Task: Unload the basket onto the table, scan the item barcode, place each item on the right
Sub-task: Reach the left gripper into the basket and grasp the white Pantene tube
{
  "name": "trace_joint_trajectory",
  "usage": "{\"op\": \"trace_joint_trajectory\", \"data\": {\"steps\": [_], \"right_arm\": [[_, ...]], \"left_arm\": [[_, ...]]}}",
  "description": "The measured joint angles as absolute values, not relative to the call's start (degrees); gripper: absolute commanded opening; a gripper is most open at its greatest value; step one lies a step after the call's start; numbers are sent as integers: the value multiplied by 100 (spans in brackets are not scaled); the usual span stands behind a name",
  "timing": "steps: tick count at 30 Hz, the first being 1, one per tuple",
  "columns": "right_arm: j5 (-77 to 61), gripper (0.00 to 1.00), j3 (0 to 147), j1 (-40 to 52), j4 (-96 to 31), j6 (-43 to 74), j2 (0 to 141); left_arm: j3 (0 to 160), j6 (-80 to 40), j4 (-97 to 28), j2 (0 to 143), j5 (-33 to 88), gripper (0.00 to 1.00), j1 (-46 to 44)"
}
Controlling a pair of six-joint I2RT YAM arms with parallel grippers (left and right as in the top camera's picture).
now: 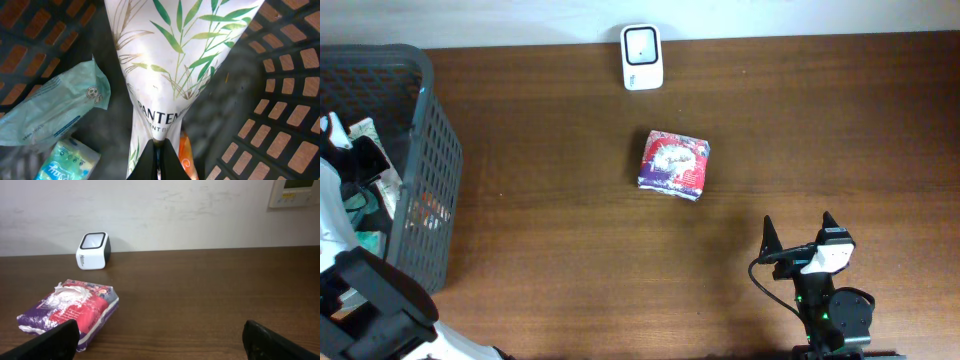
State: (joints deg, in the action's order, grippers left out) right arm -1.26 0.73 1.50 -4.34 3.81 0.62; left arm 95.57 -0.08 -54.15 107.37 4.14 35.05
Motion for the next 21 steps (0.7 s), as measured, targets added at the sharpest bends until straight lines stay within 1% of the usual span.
{"op": "trace_joint_trajectory", "data": {"steps": [5,6,7,8,9,10,11,13,17,18,20,21], "right_arm": [[-128,99,73,150,-434,384,62],[-128,99,73,150,-434,384,62],[-128,99,73,150,-432,386,64],[-126,99,73,150,-434,381,64],[-128,99,73,150,-434,384,62],[-126,99,73,150,-434,381,62],[-126,99,73,150,-434,381,62],[-128,99,73,150,-434,384,62],[-126,99,73,150,-434,384,62],[-126,99,73,150,-434,384,62],[-126,99,73,150,-434,379,62],[-126,99,73,150,-434,384,62]], "left_arm": [[9139,-8,-5266,10715,353,0,3505],[8816,-8,-5096,10694,327,3,3505],[8479,-10,-4886,10680,301,43,3505],[8243,-23,-4718,10680,274,64,3507],[8044,-23,-4501,10667,259,69,3507],[7841,-27,-4309,10643,261,80,3507],[7675,-36,-4219,10639,259,86,3505],[7478,-73,-4147,10639,93,87,3507],[7472,-71,-4086,10639,-327,84,3500],[7472,-69,-4084,10639,-370,79,3500],[7463,-80,-4084,10639,-443,77,3500],[7446,-89,-4080,10639,-458,74,3500]]}}
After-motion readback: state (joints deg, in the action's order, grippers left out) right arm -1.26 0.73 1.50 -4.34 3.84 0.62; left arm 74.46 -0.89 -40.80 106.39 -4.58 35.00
